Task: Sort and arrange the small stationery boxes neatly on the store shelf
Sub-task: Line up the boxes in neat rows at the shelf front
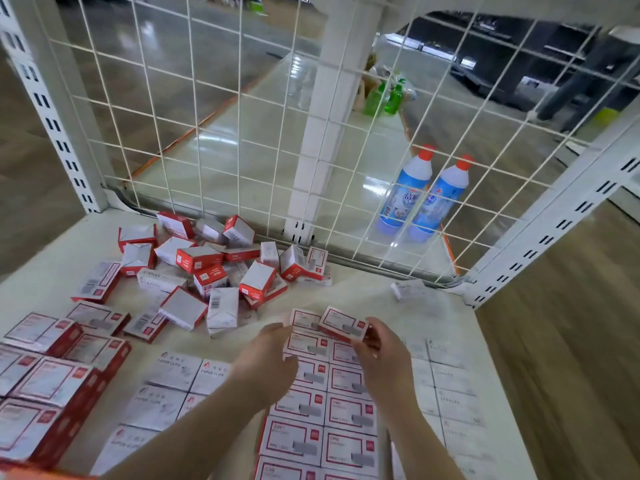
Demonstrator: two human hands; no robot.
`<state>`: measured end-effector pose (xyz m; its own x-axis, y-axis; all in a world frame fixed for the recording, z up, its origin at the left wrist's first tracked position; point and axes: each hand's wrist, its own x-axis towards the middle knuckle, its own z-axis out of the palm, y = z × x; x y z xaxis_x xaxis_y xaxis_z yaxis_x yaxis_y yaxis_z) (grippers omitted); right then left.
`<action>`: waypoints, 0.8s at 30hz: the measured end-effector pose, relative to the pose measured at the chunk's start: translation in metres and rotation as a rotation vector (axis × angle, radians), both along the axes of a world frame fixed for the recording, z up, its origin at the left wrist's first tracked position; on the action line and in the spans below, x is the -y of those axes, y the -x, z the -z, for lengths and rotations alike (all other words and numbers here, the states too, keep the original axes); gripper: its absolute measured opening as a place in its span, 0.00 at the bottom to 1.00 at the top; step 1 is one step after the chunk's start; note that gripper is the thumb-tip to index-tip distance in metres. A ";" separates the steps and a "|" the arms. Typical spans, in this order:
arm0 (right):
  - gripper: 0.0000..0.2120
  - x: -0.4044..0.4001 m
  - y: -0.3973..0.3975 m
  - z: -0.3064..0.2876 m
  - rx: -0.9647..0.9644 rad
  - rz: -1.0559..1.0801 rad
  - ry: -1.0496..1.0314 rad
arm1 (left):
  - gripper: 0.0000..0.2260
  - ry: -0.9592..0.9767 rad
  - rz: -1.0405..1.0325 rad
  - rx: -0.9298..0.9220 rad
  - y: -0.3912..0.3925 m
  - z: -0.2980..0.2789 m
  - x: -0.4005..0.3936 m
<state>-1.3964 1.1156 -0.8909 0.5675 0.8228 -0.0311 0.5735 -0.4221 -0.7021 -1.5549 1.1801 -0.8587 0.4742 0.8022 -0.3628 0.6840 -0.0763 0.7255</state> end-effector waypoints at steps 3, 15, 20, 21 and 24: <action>0.05 -0.015 -0.009 0.008 0.055 -0.006 -0.028 | 0.24 -0.041 0.093 -0.049 -0.004 0.000 -0.006; 0.13 -0.057 -0.021 0.012 0.039 -0.158 0.000 | 0.18 0.006 0.057 -0.065 -0.025 0.021 -0.027; 0.07 -0.067 -0.018 0.018 0.091 -0.176 0.110 | 0.25 -0.041 0.049 -0.084 -0.028 0.027 -0.030; 0.07 -0.069 -0.016 0.018 0.096 -0.189 0.134 | 0.26 -0.044 0.051 -0.080 -0.028 0.029 -0.031; 0.07 -0.072 -0.008 0.016 0.098 -0.234 0.160 | 0.23 -0.049 0.047 -0.055 -0.029 0.031 -0.033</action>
<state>-1.3885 1.1881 -0.9070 0.3694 0.9207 -0.1256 0.7303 -0.3712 -0.5734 -1.5259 1.2132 -0.8899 0.4924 0.7966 -0.3507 0.7177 -0.1436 0.6814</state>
